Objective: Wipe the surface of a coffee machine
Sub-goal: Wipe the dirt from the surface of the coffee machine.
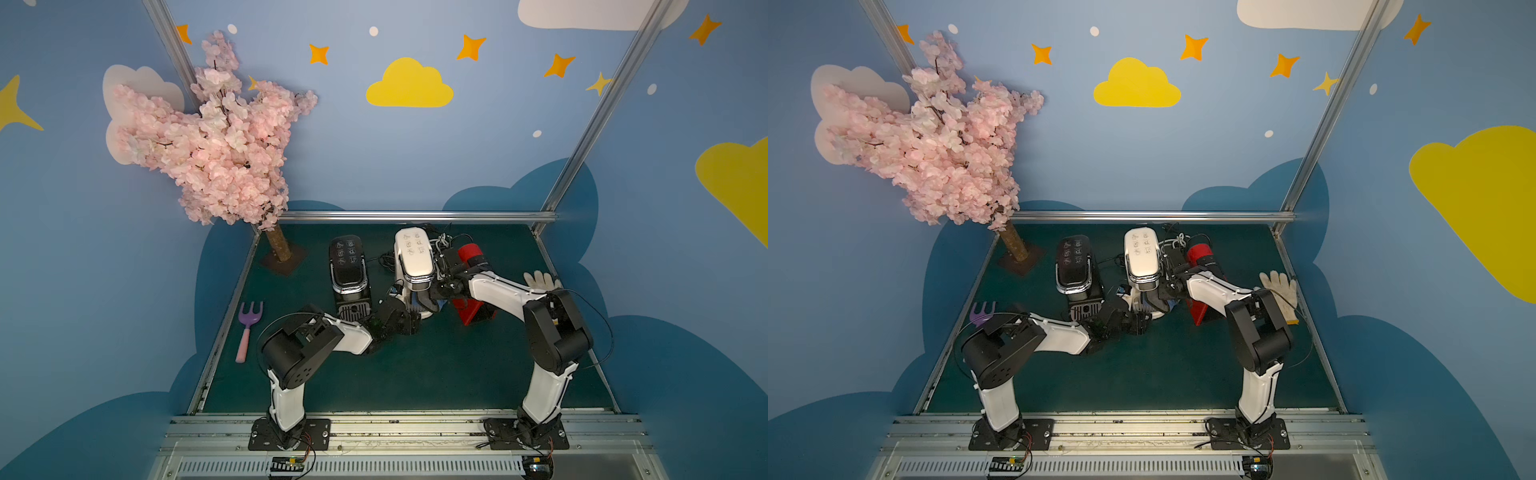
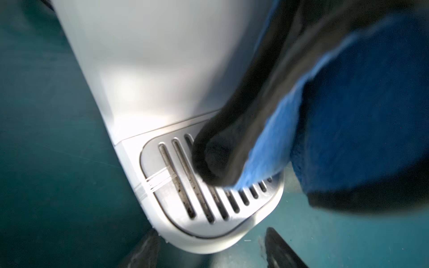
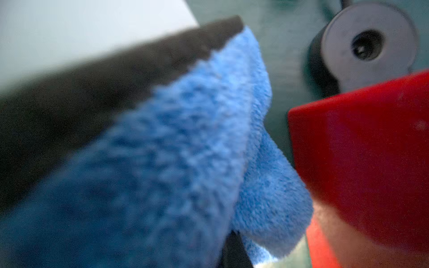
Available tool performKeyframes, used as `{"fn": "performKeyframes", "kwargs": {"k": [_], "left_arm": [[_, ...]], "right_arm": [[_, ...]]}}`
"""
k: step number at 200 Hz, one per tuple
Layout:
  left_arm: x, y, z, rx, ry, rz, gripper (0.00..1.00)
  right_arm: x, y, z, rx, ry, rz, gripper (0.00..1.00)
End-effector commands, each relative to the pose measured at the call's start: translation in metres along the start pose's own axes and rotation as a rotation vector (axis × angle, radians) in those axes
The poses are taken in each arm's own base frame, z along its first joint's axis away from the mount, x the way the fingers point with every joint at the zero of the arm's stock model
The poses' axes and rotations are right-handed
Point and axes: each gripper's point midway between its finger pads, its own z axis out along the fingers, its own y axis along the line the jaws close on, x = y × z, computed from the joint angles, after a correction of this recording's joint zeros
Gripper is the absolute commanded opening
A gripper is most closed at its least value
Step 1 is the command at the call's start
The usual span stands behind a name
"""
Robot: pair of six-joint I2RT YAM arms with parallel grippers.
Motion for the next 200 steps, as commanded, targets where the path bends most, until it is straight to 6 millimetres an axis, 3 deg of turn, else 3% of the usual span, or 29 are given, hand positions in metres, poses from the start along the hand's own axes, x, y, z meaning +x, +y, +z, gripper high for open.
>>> {"fn": "performKeyframes", "kwargs": {"k": [1, 120, 200], "left_arm": [[0.011, -0.009, 0.003, 0.052, 0.036, 0.001, 0.72], [0.002, -0.014, -0.003, 0.054, 0.016, 0.022, 0.72], [-0.016, -0.017, -0.027, 0.039, -0.018, 0.046, 0.72]], "right_arm": [[0.04, 0.042, -0.002, -0.145, 0.091, -0.041, 0.01], [0.084, 0.036, -0.024, -0.172, 0.126, -0.011, 0.01], [0.084, 0.013, -0.074, -0.066, 0.041, -0.051, 0.01]]}}
